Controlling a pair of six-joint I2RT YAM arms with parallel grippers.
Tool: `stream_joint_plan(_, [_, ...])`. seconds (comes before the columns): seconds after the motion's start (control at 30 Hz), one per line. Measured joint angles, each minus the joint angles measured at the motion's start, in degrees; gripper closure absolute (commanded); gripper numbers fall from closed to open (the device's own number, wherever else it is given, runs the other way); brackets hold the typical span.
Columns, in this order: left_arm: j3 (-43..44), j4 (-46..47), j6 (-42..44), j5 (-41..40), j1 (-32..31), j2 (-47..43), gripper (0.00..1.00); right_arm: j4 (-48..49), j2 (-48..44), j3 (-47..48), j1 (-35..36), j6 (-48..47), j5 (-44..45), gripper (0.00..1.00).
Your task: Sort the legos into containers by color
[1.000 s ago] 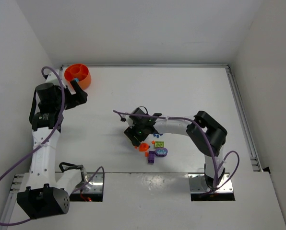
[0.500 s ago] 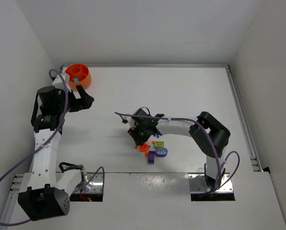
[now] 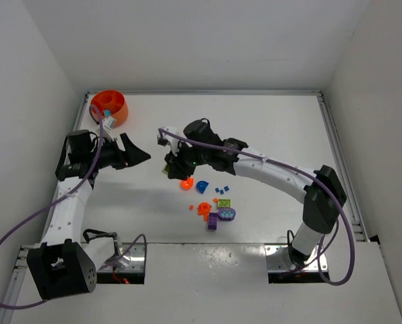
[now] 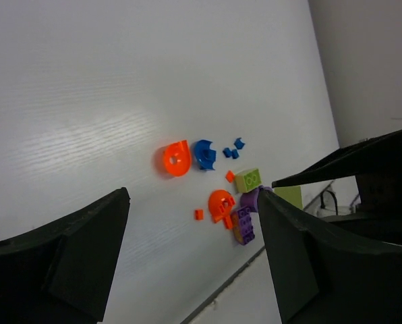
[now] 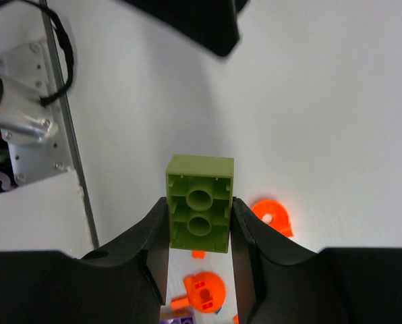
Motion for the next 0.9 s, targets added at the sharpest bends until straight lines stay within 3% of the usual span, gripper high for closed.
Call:
stream_joint_plan(0.23, [-0.6, 2.7, -3.4, 9.0, -2.3, 3.4, 0.21, -0.5, 3.1, 8.0, 0.5, -1.2, 0.0, 0.91])
stream_joint_plan(0.67, [-0.9, 6.3, -6.2, 16.3, -6.7, 5.2, 0.22, -3.5, 6.1, 10.3, 0.5, -2.8, 0.9, 0.91])
stream_joint_plan(0.9, [-1.5, 7.7, -7.3, 16.7, -6.7, 5.4, 0.34, -4.8, 6.1, 11.7, 0.5, -3.3, 1.6, 0.91])
